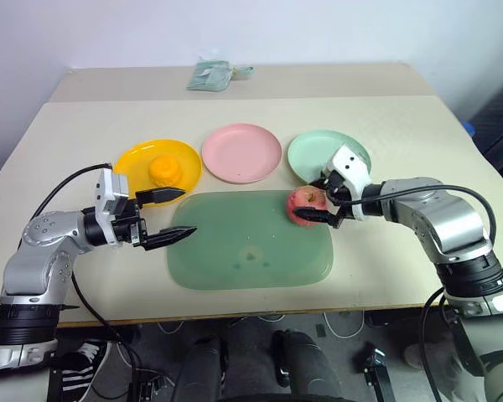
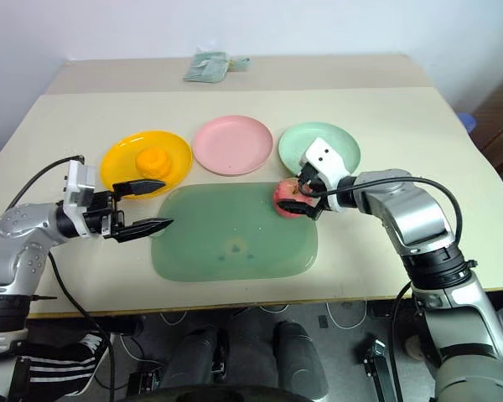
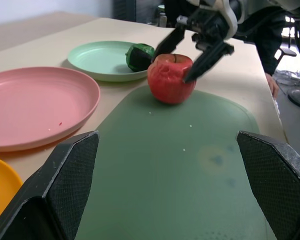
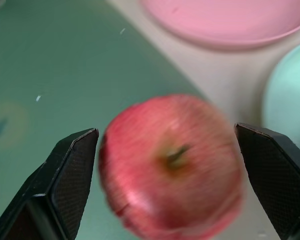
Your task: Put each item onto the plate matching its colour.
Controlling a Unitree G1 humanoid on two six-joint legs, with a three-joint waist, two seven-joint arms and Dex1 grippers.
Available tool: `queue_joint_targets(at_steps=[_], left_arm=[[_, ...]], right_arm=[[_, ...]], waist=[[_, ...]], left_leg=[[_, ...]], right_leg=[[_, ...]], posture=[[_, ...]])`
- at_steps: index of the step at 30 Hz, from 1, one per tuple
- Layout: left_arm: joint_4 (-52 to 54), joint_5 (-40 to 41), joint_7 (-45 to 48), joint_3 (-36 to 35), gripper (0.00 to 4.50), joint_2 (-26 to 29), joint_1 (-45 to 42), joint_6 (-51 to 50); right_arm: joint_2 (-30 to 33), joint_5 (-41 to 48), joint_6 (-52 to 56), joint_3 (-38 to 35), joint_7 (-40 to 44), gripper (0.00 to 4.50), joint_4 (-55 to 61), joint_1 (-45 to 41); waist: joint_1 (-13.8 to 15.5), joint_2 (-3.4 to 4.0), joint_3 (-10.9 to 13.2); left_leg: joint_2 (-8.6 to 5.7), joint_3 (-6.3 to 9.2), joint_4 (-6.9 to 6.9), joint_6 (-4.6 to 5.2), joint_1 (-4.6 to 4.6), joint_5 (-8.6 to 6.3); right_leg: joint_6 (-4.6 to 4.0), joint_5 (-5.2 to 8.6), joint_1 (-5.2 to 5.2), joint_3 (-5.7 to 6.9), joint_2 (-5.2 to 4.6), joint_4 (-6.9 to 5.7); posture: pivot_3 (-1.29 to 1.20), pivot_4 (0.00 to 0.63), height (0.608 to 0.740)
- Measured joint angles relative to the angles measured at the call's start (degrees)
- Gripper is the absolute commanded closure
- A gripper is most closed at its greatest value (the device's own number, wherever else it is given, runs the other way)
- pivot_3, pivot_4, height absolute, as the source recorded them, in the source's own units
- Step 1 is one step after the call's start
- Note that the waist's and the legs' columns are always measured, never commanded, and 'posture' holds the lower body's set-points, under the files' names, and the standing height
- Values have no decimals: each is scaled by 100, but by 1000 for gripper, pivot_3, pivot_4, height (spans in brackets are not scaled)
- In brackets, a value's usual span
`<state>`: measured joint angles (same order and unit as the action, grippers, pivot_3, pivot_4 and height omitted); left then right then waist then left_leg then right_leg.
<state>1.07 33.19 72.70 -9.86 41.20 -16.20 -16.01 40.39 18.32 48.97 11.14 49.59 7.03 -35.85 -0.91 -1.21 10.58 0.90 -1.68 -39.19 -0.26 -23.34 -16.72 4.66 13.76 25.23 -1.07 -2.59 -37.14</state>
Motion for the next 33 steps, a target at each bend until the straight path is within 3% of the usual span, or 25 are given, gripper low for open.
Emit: queue_joint_targets(at_steps=[3,8,12,17,22,30,32,33], left_arm=[[0,-5,-1,0,0,0,0,24],[-9,-6,-19,-1,0,1,-33,36],[-160,-8,-224,-8,0,-18,-174,-22],[-806,-393,-1191,-52,0,-241,-744,-17],[-834,-411,-1467,-44,0,-413,-707,-80],[-529,-420,-1606,-83,0,-363,-456,-98],[-441,-419,-1651,-126,0,-349,-355,-114],[-386,-418,-1673,-148,0,-334,-293,-123]], right_arm=[[4,-113,-116,88,21,68,-1,2],[-49,-131,-171,79,7,1386,-40,-4],[-247,-116,-127,15,-108,1388,-73,-35],[-1149,-121,-292,-95,-575,1388,-658,-737],[-2236,-491,-1223,-215,-1390,1388,-2265,-1857],[-3076,-1400,-3300,-80,-2199,1388,-4988,-2565],[-3164,-1534,-3651,-83,-2236,349,-5484,-2614],[-3209,-1563,-3767,-90,-2226,43,-5722,-2651]], waist=[[2,-1,0],[7,-2,-1],[5,-2,-1],[-37,-1,-1],[-25,-1,-1],[-32,-1,-1],[-35,0,0],[-44,0,0]], left_leg=[[-1,0,-2,0,1,0],[0,0,-2,0,3,0],[0,1,-3,0,3,0],[0,0,-4,2,4,5],[0,0,4,0,-5,5],[-10,-4,6,-3,-9,6],[-6,-1,7,-5,-9,7],[-4,-1,8,-6,-8,8]], right_leg=[[0,0,-1,0,-1,0],[0,0,-3,1,0,-1],[1,0,-3,0,1,-2],[2,-2,2,-1,6,-10],[2,-2,14,1,-2,-12],[2,-2,14,1,-21,-6],[1,-2,14,2,-23,-7],[1,-2,15,2,-22,-8]], posture=[[0,150,734],[0,150,734],[0,150,734],[0,150,734],[0,150,734],[0,150,734],[0,150,734],[0,150,734]])
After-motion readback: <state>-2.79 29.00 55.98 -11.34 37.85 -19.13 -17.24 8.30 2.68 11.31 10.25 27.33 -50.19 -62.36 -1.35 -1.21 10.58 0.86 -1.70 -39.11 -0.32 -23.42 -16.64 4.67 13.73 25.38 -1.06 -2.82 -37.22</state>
